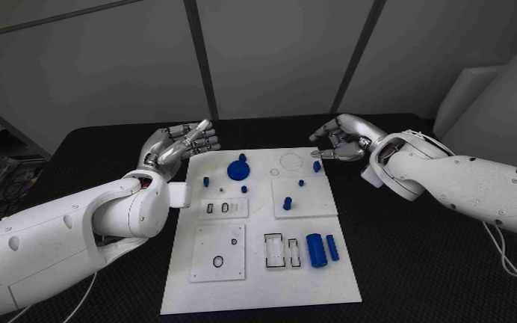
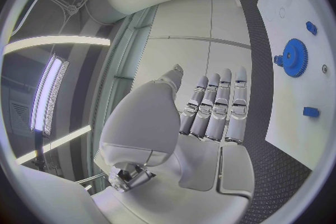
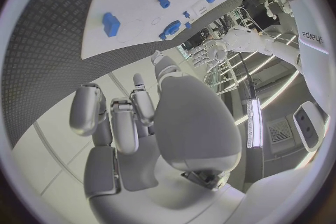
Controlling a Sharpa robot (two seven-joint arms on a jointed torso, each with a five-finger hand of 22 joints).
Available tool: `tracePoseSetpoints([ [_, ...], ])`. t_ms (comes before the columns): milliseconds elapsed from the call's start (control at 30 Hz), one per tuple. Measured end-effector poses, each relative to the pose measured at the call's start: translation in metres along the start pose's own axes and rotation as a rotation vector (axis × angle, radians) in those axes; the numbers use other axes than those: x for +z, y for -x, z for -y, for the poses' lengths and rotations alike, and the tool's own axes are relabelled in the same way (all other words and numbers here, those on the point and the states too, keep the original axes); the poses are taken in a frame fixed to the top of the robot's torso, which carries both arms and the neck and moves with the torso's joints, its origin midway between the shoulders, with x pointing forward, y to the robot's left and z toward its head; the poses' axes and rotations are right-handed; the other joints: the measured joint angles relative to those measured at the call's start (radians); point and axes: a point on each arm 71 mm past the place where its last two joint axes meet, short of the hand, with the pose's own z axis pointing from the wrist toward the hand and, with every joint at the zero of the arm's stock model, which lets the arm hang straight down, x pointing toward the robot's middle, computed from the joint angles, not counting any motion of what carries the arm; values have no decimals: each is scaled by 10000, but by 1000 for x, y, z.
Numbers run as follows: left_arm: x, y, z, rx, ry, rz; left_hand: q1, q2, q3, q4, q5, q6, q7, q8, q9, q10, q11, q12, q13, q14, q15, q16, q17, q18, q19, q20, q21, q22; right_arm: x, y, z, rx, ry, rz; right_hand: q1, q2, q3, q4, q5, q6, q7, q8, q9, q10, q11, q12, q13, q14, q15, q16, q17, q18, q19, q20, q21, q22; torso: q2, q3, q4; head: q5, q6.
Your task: Assemble the parts on the task board
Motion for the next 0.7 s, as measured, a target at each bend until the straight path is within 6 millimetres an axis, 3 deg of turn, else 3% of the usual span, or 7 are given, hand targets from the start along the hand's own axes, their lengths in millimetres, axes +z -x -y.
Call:
tracePoseSetpoints([
  [467,0,0,-1,-10,5,-15,0,0,0,0,0,0,0,0,1,0,0,0,0,0,0,0,1,0,0,0,0,1,-5,-3,21,-98,-389,-365,378,141,-29,-247,58,0,0,-28,-5,0,1,-37,-5,0,0,-47,0,1,-36,-37,0,-33,15,-18,19,-65,-68],
  [700,1,0,-1,-13,5,-21,0,0,0,0,0,0,0,0,2,0,0,0,0,0,0,0,1,0,0,0,0,2,-4,-9,27,-234,-514,-605,431,87,-13,-262,58,-1,0,-28,-5,0,1,-37,-5,0,0,-47,-1,1,-36,-38,0,-32,10,-18,18,-65,-100],
])
